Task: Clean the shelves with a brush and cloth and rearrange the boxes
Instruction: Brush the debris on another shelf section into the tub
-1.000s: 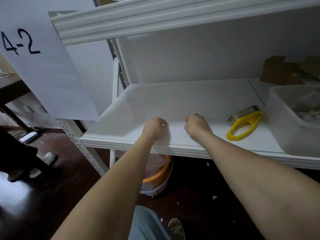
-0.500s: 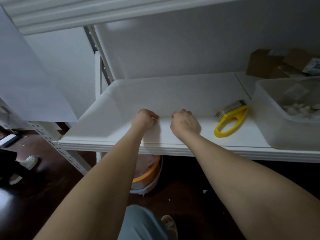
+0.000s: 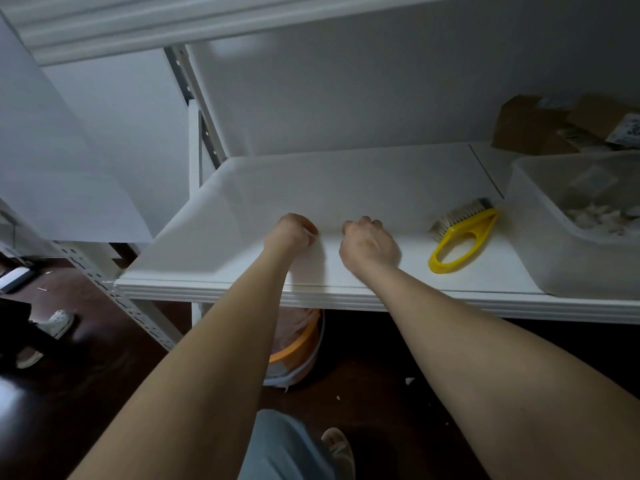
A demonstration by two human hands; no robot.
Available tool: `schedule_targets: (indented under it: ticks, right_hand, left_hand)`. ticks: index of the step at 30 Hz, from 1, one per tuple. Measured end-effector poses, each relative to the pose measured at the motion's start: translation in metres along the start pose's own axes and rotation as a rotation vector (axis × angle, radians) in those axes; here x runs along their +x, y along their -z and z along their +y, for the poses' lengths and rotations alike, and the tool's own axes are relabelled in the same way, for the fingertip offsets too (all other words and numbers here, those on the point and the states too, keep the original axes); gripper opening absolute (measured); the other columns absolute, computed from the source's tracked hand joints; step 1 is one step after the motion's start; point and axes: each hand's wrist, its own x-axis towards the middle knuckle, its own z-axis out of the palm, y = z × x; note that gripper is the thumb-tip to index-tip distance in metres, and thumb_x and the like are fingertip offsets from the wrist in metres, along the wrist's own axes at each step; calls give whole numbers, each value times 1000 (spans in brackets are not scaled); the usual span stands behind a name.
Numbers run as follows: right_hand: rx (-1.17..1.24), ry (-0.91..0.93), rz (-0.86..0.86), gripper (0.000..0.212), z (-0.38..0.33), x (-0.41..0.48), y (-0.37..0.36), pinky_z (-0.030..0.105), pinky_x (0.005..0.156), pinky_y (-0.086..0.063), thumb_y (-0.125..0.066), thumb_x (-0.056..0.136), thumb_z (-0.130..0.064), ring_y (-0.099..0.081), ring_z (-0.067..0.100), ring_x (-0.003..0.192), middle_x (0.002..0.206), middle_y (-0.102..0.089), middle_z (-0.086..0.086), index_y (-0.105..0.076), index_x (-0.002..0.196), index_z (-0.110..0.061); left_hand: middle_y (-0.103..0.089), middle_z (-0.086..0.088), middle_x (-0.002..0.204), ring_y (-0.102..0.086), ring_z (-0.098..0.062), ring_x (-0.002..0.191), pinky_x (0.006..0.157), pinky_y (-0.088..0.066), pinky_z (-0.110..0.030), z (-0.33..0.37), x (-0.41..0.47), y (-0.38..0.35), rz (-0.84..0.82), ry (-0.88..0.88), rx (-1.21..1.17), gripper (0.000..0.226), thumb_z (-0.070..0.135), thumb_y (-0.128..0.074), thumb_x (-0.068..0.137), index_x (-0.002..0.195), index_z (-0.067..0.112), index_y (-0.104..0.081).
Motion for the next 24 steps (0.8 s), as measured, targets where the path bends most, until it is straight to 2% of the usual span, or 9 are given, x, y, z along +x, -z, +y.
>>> schedule_targets:
  ticks: [3,5,11,14,20,24]
  right_hand:
    - [-4,11,-6,43,0,0,2,36,87,-41,-41,87,-7,-43,27,121,127,-47,9,-54,127,-17]
    - [-5,9,-11,43,0,0,3,36,90,-41,-41,87,-7,-42,27,122,128,-47,9,-54,127,-17]
    - [-15,14,-20,43,0,0,4,35,89,-41,-42,86,-5,-42,26,122,128,-47,9,-54,126,-16]
    - [-27,25,-22,45,1,-1,3,36,89,-41,-41,86,-4,-42,26,122,128,-46,9,-53,127,-16]
    - [-28,27,-51,46,1,2,5,34,89,-42,-41,86,-4,-44,26,122,128,-49,7,-54,128,-17]
    - [158,-82,-39,36,15,19,15,31,94,-46,-47,90,-12,-57,27,118,128,-60,8,-65,121,-17]
  left_hand:
    - [-63,-7,117,-61,-28,104,96,-49,-37,3,1,-3,-12,13,37,22,10,-57,85,104,14,-70]
    - [-61,-11,121,-59,-30,108,99,-47,-39,5,1,-3,-53,20,91,27,17,-56,88,112,10,-67]
    - [-53,-12,127,-59,-28,108,99,-46,-33,-8,-4,2,-22,-54,64,41,12,-57,87,126,25,-61]
    - [-54,-12,128,-57,-25,112,100,-43,-29,-11,-6,3,-43,-115,76,38,9,-54,87,120,25,-66]
    - [-60,-8,122,-58,-21,109,87,-42,-21,-7,-10,6,-27,-132,49,37,5,-54,87,114,25,-69]
    - [-58,-10,121,-58,-22,108,80,-37,-15,-7,-8,8,-43,-131,35,38,4,-54,87,116,23,-68]
